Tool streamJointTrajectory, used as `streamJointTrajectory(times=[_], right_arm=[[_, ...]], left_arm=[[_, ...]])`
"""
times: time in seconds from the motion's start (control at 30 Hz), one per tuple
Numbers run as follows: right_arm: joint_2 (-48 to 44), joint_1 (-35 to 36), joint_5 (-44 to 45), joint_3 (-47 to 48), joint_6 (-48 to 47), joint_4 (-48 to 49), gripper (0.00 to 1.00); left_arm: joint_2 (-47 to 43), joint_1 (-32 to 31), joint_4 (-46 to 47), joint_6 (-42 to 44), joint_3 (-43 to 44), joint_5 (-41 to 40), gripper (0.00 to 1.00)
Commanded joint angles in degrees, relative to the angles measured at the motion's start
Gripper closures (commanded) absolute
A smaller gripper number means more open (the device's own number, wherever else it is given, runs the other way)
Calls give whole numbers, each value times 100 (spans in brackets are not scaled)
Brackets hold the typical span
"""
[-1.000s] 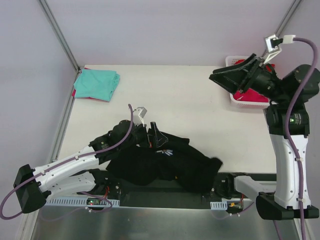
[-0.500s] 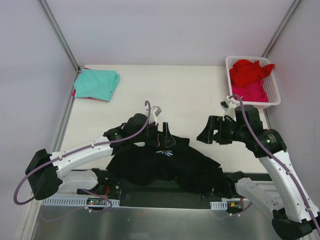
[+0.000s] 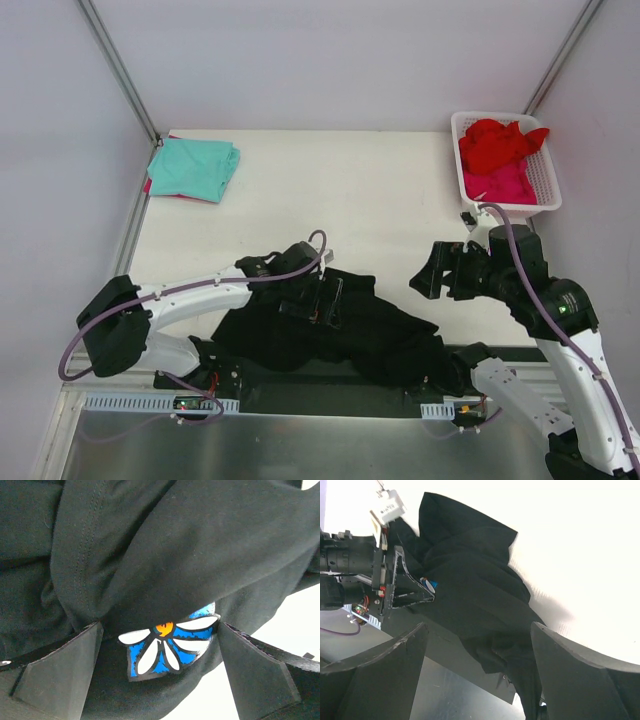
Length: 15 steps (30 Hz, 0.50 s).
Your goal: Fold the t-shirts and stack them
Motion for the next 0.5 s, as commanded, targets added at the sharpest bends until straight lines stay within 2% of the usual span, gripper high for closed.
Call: streamJointTrajectory(times=[0.0,0.23,0.27,0.3,0.33,0.37,0.4,0.47], right_arm=[[-80,14,144,1,61,66,13],[-151,14,179,-114,123,171,14],[-168,14,196,-123,123,180,14],[-195,14,214,-131,123,180,14],[-212,23,249,-158,149,189,14],[-239,14,293,-175,158,198,14],[-282,23,311,-184,167,233,14],[-309,14,250,-245,211,277,14]], left_arm=[[413,-261,-990,172,251,-226,1],[538,-358,-806,-65,347,-857,1],[477,-358,-762,-92,391,-1059,5],[372,-358,-718,-101,435,-1191,12],[319,-340,-656,-136,523,-1279,67],[283,-314,-647,-197,576,-1533,92],[187,-288,-656,-276,611,-1701,100],[142,-191,-647,-365,743,-1764,97]])
